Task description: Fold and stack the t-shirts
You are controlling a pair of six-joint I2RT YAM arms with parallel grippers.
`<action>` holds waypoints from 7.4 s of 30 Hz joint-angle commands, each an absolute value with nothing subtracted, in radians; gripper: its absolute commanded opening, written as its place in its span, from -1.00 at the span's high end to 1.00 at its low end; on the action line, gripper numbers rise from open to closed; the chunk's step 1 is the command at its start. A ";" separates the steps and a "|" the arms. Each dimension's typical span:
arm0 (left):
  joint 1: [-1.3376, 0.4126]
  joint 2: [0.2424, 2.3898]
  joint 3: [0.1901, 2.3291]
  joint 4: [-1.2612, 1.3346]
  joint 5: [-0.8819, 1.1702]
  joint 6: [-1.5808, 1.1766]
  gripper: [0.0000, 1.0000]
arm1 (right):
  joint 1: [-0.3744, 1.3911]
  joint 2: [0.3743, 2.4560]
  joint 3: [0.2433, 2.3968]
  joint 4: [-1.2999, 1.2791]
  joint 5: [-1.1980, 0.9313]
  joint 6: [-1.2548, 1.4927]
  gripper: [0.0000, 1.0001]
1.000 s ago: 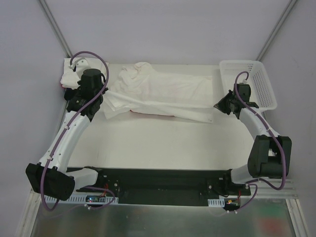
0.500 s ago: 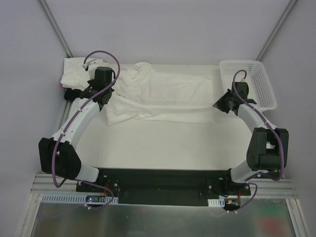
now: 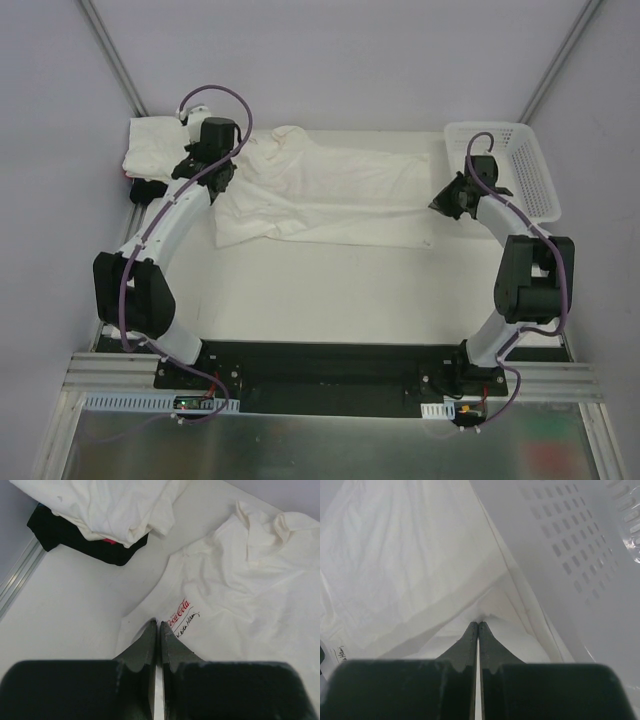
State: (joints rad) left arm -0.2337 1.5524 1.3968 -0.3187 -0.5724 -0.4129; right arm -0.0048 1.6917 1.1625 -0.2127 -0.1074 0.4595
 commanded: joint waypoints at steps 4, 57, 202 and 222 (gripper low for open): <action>-0.221 1.644 1.509 -0.296 -0.621 -0.367 1.00 | -0.003 1.752 1.250 -0.195 -0.086 0.462 0.99; -0.260 1.559 1.328 -0.210 -0.526 -0.454 -0.01 | 0.169 1.770 1.268 -0.150 -0.132 0.512 0.42; -0.138 1.692 1.451 -0.541 -0.503 -0.790 0.42 | 0.216 1.922 1.195 -0.005 -0.331 0.595 0.37; -0.138 1.535 1.479 -0.523 -0.664 -0.658 0.40 | 0.046 1.763 0.922 0.060 -0.244 0.701 0.41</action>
State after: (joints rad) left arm -0.1421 1.5566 1.4490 -0.5308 -0.6205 -0.7006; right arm 0.0860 1.8782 1.0046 0.1123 -0.3447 0.7063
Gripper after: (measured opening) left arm 0.300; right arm 0.293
